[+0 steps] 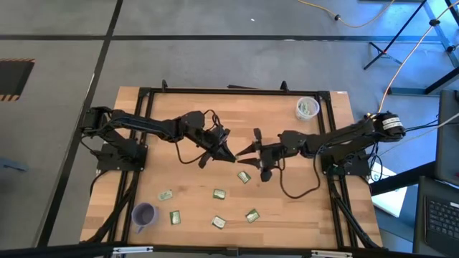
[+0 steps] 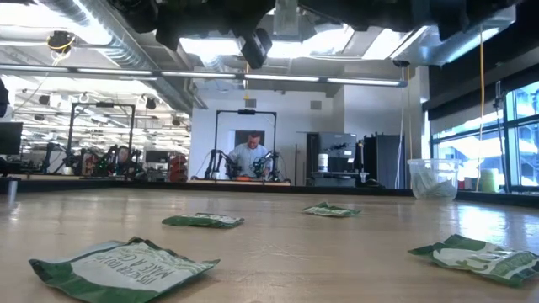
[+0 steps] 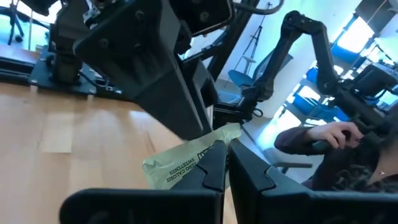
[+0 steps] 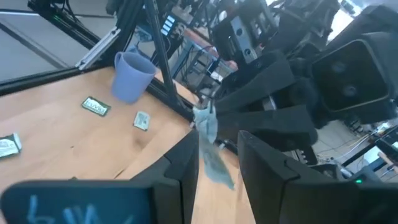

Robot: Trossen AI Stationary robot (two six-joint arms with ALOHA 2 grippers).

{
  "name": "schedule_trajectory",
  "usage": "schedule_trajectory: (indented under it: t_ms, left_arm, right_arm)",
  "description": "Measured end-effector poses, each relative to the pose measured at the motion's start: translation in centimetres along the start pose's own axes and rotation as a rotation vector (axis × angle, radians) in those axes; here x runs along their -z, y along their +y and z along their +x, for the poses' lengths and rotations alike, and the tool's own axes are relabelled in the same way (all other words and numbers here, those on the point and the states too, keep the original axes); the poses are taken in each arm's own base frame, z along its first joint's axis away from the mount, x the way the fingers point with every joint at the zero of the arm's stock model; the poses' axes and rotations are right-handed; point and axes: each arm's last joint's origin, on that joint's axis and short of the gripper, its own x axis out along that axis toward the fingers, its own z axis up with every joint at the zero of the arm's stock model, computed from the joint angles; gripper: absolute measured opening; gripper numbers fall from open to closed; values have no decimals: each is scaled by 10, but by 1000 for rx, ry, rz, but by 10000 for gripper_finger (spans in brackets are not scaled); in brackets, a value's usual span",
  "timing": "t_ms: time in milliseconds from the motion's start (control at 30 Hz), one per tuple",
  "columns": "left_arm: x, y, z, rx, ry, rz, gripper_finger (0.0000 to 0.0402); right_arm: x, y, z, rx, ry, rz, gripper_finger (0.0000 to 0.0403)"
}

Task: Pick and place Stevia / Truvia into bins
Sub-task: Put the right light green stevia packet into the transparent container

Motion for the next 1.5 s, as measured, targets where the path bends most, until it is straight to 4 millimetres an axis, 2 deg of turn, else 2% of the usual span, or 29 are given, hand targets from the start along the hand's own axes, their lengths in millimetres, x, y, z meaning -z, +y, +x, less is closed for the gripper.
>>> schedule_trajectory:
  t_ms: [133, 333, 433, 633, 700, 800, 933, 1100, 1267, 1367, 1500]
  left_arm:
    - [0, -1, 0, 3, 1, 0, 7]
    - [0, 0, 0, 1, 0, 1, 5]
    - [-1, 1, -1, -1, -6, 4, 7]
    - [-1, 1, -1, 6, -5, 6, 8]
    - [-2, 1, -1, 6, -7, 18, 9]
    - [-3, 1, -2, 5, -11, 69, 23]
    - [-12, 0, -14, -34, -23, 136, 61]
    - [-11, 5, -34, -193, 72, 172, 96]
    - [-3, 11, -42, -379, 161, 196, 104]
    - [0, 15, -41, -419, 180, 185, 102]
    - [6, 20, -38, -439, 209, 168, 99]
  right_arm:
    - [0, 0, 9, -27, 42, 3, 115]
    - [-1, 0, 11, -50, 70, 23, 106]
    - [-1, 0, 11, -52, 70, 24, 83]
    - [-1, 1, 11, -54, 73, 24, 14]
    - [-1, 1, 11, -54, 73, 25, 7]
    - [-1, 0, 11, -37, 83, 53, 9]
    - [0, -1, 7, 7, 149, 81, 3]
    - [-9, -17, -18, 281, 350, 204, 2]
    - [-19, -60, -63, 648, 693, 434, 2]
    - [-13, -84, -91, 782, 884, 588, 1]
    - [8, -110, -124, 957, 1103, 703, 1]
